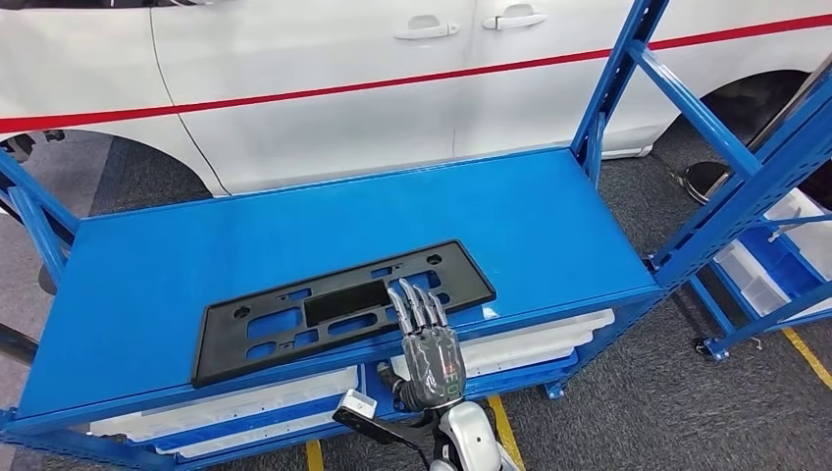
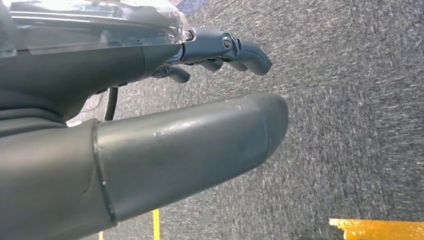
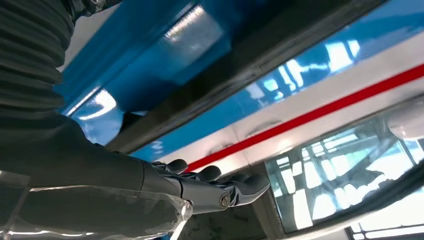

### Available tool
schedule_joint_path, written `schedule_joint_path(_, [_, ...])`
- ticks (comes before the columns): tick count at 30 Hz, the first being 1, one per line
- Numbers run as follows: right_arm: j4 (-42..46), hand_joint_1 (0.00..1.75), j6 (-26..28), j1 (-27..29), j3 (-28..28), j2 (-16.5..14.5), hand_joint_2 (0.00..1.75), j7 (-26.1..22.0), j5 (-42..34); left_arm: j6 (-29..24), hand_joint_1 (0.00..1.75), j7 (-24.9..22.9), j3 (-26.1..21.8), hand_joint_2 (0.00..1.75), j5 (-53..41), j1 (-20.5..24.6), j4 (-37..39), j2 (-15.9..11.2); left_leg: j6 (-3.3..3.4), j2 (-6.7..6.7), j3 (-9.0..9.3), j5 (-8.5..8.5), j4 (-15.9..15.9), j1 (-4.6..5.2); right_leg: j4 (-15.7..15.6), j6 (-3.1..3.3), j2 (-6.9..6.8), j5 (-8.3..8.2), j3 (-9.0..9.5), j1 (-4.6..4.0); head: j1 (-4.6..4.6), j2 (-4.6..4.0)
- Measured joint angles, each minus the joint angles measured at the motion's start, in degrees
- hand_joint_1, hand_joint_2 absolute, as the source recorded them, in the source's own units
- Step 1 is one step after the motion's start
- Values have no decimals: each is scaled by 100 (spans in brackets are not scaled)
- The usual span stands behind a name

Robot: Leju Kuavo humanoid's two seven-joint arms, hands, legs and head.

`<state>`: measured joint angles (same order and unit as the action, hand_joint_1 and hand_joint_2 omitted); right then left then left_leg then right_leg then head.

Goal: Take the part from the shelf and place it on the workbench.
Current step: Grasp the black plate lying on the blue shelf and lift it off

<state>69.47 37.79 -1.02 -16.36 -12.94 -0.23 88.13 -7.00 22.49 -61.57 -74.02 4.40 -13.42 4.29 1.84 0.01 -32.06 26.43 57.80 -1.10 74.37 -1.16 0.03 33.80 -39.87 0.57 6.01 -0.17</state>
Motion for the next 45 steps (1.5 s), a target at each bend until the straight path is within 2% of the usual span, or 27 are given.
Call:
schedule_joint_path(1, [-43, 0, 0, -20, -15, 6, 175, 46, 21, 2, 0, -3, 13, 0, -11, 2, 0, 4, -10, -4, 1, 9, 16, -1, -249, 0, -1, -187, 116, 12, 0, 0])
schedule_joint_path(3, [-156, 0, 0, -109, -56, 11, 175, 149, 49, 8, 0, -8, 46, 0, -39, 14, 0, 15, -54, -10, -8, 39, 60, 8, -1025, 22, -2, -544, 474, 18, -1, 1])
schedule_joint_path(5, [-288, 0, 0, -217, -102, 9, 175, 253, 45, 17, 0, -20, 82, 0, -67, 36, 0, 19, -116, -10, -32, 52, 88, 27, -1440, 66, 2, -654, 645, -1, -2, 0])
schedule_joint_path(8, [-460, 0, 0, -349, -148, 5, 175, 331, 31, 28, 0, -37, 111, 0, -80, 63, 1, 27, -221, -10, -37, 54, 86, 12, -1494, 163, 10, -678, 642, -17, -2, 0])
schedule_joint_path(9, [-501, 0, 0, -390, -158, 3, 175, 336, 30, 31, 0, -39, 114, 0, -81, 68, 1, 33, -250, -9, -65, 119, 163, 2, -1520, 203, 7, -694, 651, -10, -2, 1])
schedule_joint_path(11, [-565, 0, 0, -454, -173, -5, 175, 336, 30, 33, 0, -41, 115, 0, -82, 72, 2, 40, -290, -8, -277, 427, 658, -9, -1558, 260, -4, -717, 666, 4, -4, 1])
schedule_joint_path(13, [-637, 0, 0, -482, -180, -8, 175, 354, 33, 35, 0, -48, 115, 0, -90, 69, 3, 40, -315, -7, -614, 759, 1396, -9, -1558, 280, -12, -717, 662, -10, -4, 1])
schedule_joint_path(14, [-678, 0, 0, -490, -184, -8, 175, 376, 37, 38, 0, -52, 115, 0, -97, 63, 4, 39, -319, -7, -717, 803, 1617, -9, -1554, 282, -14, -716, 662, -19, -4, 1])
schedule_joint_path(15, [-722, 0, 0, -509, -187, -8, 175, 398, 42, 45, 0, -56, 116, 0, -108, 58, 5, 40, -314, -7, -721, 733, 1622, -9, -1550, 284, -13, -714, 664, -26, -4, 1])
schedule_joint_path(16, [-771, 0, 0, -544, -194, -10, 175, 418, 45, 54, 0, -58, 117, 0, -119, 57, 7, 40, -301, -7, -616, 563, 1398, -8, -1544, 284, -8, -713, 668, -31, -4, 1])
schedule_joint_path(18, [-868, 0, 0, -654, -210, -26, 175, 425, 46, 71, 0, -58, 122, 0, -138, 70, 9, 40, -251, -7, -235, 190, 596, 4, -1532, 270, 0, -708, 672, -44, -4, 1])
schedule_joint_path(19, [-911, 0, 0, -710, -221, -36, 175, 424, 45, 75, 0, -58, 124, 0, -143, 80, 9, 41, -222, -9, -91, 86, 282, 18, -1525, 252, 4, -706, 666, -53, -3, 1])
schedule_joint_path(20, [-946, 0, 0, -751, -233, -45, 175, 423, 44, 77, 0, -58, 127, 0, -148, 88, 9, 42, -196, -13, -16, 50, 107, 33, -1521, 229, 4, -708, 658, -59, -3, 1])
schedule_joint_path(23, [-1018, 0, 0, -806, -267, -54, 175, 422, 38, 82, 0, -58, 138, 0, -156, 87, 9, 47, -125, -18, -5, 26, 35, 41, -1530, 140, 2, -719, 655, -56, -3, 0])
schedule_joint_path(25, [-1050, 0, 0, -836, -276, -56, 175, 425, 32, 85, 0, -58, 149, 0, -156, 88, 9, 52, -50, -9, 9, -20, -24, 11, -1339, 82, 3, -565, 578, -53, -2, 1])
schedule_joint_path(26, [-1064, 0, 0, -851, -280, -56, 175, 425, 31, 86, 0, -58, 156, 0, -156, 92, 9, 55, -21, -3, 10, -37, -45, -2, -1082, 58, 3, -401, 463, -47, 0, 1])
schedule_joint_path(28, [-1104, 0, 0, -864, -284, -54, 175, 425, 30, 86, 0, -58, 168, 0, -156, 93, 9, 57, 1, 1, -9, -42, -44, 4, -345, 25, 2, -39, 117, -31, -1, 1])
schedule_joint_path(29, [-1124, 0, 0, -863, -284, -52, 175, 425, 30, 86, 0, -58, 171, 0, -156, 90, 9, 57, 2, 1, -16, -41, -39, 6, -64, 15, 1, 45, -15, -23, 0, 1])
schedule_joint_path(30, [-1145, 0, 0, -862, -284, -50, 175, 425, 30, 86, 0, -58, 173, 0, -156, 87, 9, 58, 1, 0, -18, -39, -32, 6, 22, 11, 1, 16, -56, -19, -1, 1])
schedule_joint_path(31, [-1159, 0, 0, -862, -284, -48, 175, 425, 30, 86, 0, -58, 177, 0, -156, 86, 9, 60, -4, -5, -16, -34, -22, 6, -120, 16, 0, -122, 16, -15, -1, 0])
schedule_joint_path(33, [-1170, 0, 0, -873, -285, -48, 175, 425, 30, 86, 0, -58, 190, 0, -156, 87, 9, 67, -27, -17, -7, -14, 2, 7, -874, 52, 0, -503, 393, -16, -1, 1])
schedule_joint_path(34, [-1172, 0, 0, -881, -286, -48, 175, 425, 30, 87, 0, -58, 198, 0, -156, 89, 9, 70, -50, -22, -10, -1, 22, 17, -1215, 75, 1, -623, 554, -27, -1, 1])
schedule_joint_path(36, [-1180, 0, 0, -893, -288, -49, 175, 425, 30, 89, 0, -58, 206, 0, -156, 90, 9, 74, -107, -24, -25, 11, 40, 35, -1518, 117, 8, -674, 680, -51, -2, 1])
schedule_joint_path(39, [-1192, 0, 0, -900, -291, -55, 175, 425, 30, 92, 0, -58, 211, 0, -157, 91, 9, 80, -204, -22, -23, 32, 44, 26, -1567, 195, 14, -706, 687, -50, -1, 1])
schedule_joint_path(41, [-1198, 0, 0, -912, -293, -64, 175, 425, 30, 92, 0, -58, 215, 0, -157, 94, 10, 85, -258, -20, -151, 241, 348, 14, -1611, 250, 3, -730, 708, -23, -3, 0])
schedule_joint_path(44, [-1222, 0, 0, -928, -308, -72, 175, 411, 2, 92, 0, -60, 217, 0, -157, 85, 11, 83, -310, -19, -634, 709, 1360, 0, -1605, 292, -10, -729, 698, -32, -4, -1])
schedule_joint_path(45, [-1227, 0, 0, -936, -326, -73, 175, 400, -28, 93, 0, -62, 217, 0, -158, 76, 11, 84, -316, -19, -725, 728, 1541, 0, -1595, 296, -9, -725, 693, -35, -4, 0])
